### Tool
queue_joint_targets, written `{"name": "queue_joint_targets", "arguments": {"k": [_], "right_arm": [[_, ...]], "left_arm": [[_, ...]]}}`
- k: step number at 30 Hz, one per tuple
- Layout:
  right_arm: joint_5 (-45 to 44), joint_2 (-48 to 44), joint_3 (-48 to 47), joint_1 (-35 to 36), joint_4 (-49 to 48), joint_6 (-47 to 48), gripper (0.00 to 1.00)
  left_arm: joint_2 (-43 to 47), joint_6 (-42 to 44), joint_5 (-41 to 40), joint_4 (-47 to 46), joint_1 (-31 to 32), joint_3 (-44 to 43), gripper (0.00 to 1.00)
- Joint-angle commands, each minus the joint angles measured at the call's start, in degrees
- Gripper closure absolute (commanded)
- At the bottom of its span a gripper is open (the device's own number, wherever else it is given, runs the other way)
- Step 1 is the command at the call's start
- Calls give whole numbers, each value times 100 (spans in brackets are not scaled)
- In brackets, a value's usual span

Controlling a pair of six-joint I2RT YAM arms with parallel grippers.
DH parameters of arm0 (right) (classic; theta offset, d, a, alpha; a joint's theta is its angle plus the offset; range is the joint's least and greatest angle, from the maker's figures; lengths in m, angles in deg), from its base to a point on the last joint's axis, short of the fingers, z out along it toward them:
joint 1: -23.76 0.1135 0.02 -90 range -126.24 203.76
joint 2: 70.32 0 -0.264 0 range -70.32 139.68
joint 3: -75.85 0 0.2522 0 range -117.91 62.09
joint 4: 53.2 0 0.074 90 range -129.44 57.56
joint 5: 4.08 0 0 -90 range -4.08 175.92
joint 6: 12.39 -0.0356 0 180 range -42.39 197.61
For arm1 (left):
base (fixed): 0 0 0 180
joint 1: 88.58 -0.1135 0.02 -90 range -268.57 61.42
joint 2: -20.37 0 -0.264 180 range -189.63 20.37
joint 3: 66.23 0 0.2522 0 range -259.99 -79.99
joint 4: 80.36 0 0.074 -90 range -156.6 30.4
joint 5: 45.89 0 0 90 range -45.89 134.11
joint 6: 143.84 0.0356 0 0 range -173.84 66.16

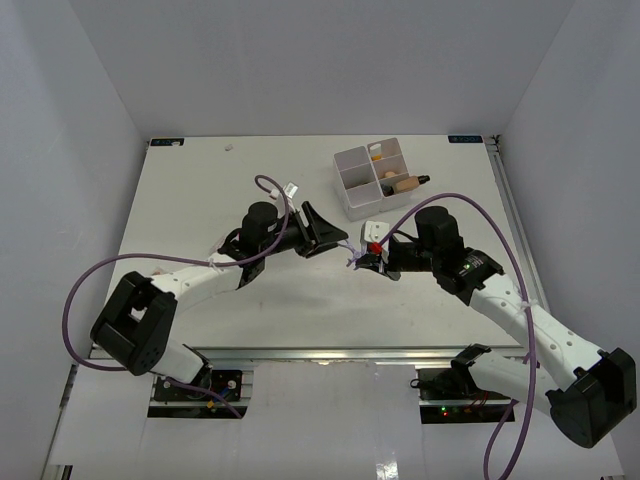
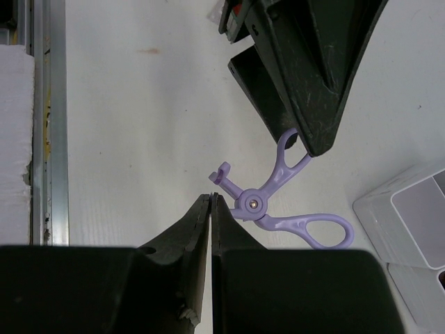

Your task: Organize the makeup

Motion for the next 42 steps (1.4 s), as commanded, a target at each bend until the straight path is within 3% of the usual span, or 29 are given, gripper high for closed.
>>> {"name": "queue_joint_targets", "arguments": {"k": [1, 5, 19, 22, 25, 29, 31, 34, 37, 38, 39, 42], "right_arm": [[208, -52, 6, -31, -194, -53, 92], [101, -39, -4, -26, -222, -3, 92], [-73, 119, 25, -17, -329, 174, 92], [-116, 123, 53, -18, -370, 181, 90], [-143, 119, 98, -24, -400, 175, 84], [-171, 102, 124, -24, -427, 149, 78], [-194, 102, 117, -17, -444, 133, 74], [-250, 66, 124, -22, -464, 66, 58], [-339, 0, 83, -38, -457, -13, 30], [-357, -35, 48, -66, -428, -43, 15], [-369, -86, 19, -88, -401, -70, 10], [-419, -210, -63, -209, -294, -157, 10]], "left_arm": [[-192, 55, 165, -147, 19, -427, 35], [-346, 25, 291, -167, 19, -511, 48], [-493, 2, 798, -222, 12, -589, 69], [-580, -24, 958, -306, 8, -650, 79], [-620, -22, 976, -346, -26, -671, 95], [-622, 41, 934, -379, -105, -690, 100], [-629, 127, 933, -333, -130, -729, 100], [-639, 321, 890, -222, -142, -818, 100], [-610, 629, 709, 28, -167, -924, 100], [-593, 769, 616, 122, -179, -971, 100], [-587, 902, 527, 222, -183, -1032, 100], [-607, 1577, 101, 726, -191, -1353, 100]]}}
